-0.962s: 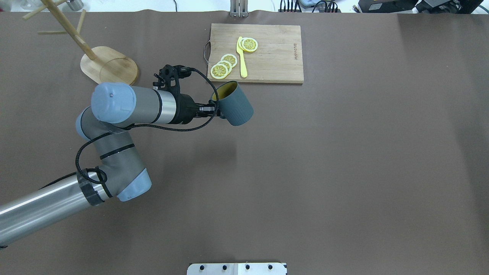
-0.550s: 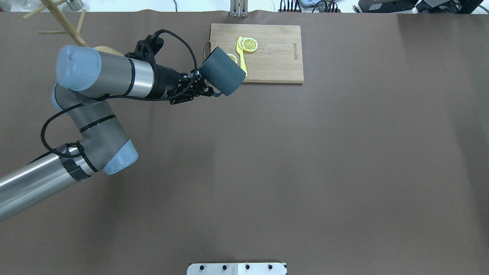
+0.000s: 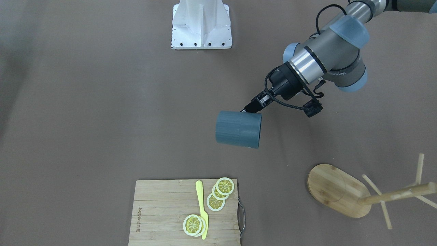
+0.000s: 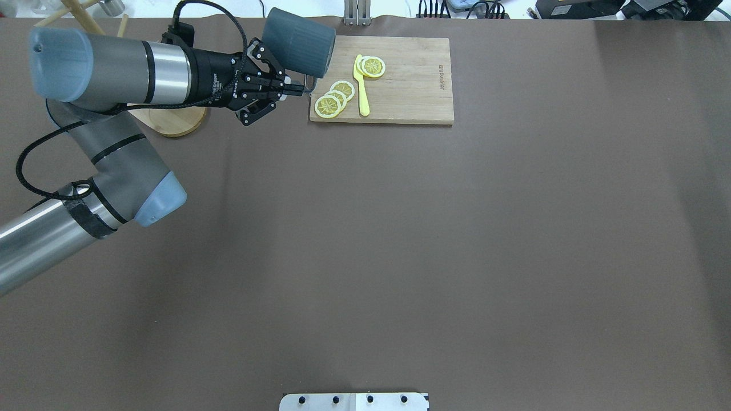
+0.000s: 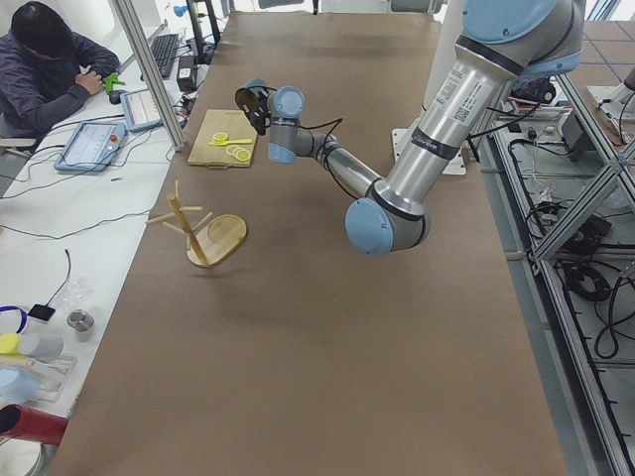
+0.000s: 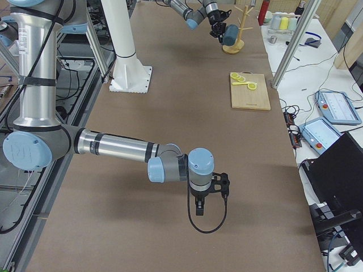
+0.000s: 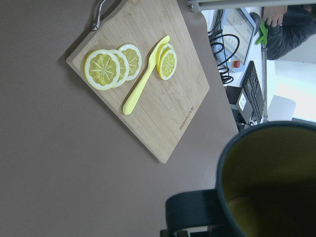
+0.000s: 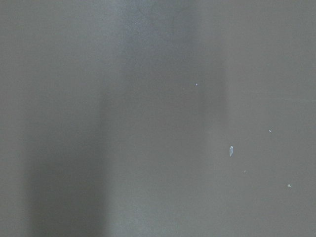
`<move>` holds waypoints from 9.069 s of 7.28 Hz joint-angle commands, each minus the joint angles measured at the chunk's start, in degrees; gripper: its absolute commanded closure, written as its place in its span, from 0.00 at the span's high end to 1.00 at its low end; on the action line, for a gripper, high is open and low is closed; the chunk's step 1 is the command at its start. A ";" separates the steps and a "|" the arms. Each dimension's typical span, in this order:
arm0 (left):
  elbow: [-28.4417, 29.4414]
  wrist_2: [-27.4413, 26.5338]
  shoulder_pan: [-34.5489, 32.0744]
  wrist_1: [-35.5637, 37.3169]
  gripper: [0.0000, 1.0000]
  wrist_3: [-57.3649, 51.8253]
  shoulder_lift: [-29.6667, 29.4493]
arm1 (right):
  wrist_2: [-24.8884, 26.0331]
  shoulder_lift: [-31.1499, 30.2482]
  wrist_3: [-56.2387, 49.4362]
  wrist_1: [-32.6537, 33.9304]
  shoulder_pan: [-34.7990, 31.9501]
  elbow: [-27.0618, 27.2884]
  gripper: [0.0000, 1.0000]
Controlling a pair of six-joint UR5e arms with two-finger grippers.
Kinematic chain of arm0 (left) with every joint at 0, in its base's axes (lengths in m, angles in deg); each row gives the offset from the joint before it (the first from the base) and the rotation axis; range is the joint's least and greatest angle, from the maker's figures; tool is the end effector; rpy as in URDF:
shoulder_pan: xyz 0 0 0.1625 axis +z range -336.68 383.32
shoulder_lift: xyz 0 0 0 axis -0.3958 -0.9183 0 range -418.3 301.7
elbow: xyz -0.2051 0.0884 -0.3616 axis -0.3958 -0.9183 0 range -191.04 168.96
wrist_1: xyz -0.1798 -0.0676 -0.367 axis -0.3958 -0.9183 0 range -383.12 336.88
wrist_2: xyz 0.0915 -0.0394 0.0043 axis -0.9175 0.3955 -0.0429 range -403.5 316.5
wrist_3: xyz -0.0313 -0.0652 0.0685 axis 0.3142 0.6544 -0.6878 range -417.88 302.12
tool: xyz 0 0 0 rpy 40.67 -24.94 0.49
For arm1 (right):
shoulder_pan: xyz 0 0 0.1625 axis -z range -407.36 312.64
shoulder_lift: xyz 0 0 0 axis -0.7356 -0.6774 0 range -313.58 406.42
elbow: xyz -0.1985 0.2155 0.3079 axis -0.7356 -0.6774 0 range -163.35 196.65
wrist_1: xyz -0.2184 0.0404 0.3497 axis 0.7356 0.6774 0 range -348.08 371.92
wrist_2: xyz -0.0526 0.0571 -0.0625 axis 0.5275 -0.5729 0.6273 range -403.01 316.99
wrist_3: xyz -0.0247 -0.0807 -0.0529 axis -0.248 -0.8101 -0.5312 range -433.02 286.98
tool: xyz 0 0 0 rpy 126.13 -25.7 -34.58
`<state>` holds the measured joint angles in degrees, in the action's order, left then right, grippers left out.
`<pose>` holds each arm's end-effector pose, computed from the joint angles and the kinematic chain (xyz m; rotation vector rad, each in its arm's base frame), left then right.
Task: Hang cup on storage rack
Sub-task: 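Lift the teal mug with the left gripper toward the wooden stand, then position the mug handle over a peg of the wooden stand, then lower the mug onto the peg, open and withdraw the left gripper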
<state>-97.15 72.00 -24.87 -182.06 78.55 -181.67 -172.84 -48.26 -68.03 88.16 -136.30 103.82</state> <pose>0.3658 -0.5444 0.2126 -0.3139 1.7493 -0.8385 0.0610 -0.4628 0.7026 0.0680 -0.6989 0.0277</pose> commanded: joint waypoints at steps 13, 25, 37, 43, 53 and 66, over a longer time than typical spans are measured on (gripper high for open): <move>22.91 -3.80 -13.76 -26.33 0.00 44.19 1.90 | -0.87 2.65 -0.07 17.28 2.90 12.23 1.00; 28.63 0.25 -17.02 -31.25 0.00 42.26 2.17 | -0.69 3.18 -0.07 17.36 2.90 12.23 1.00; 25.20 10.26 -16.85 -35.28 0.00 36.47 4.79 | -0.69 3.45 -0.07 17.36 2.99 11.97 1.00; 30.55 9.83 -18.33 -37.49 0.00 36.19 5.60 | -0.43 3.36 -0.07 17.36 2.99 11.97 1.00; 27.42 7.89 -18.25 -38.20 0.99 27.05 6.21 | -0.52 3.54 0.11 17.36 2.99 12.05 1.00; 7.80 39.18 -33.88 -30.60 0.99 -59.60 20.35 | -0.87 2.66 0.55 17.36 2.99 11.53 1.00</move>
<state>-89.44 111.14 -57.42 -216.98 32.28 -164.01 -173.84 -45.54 -67.48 105.52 -133.32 115.36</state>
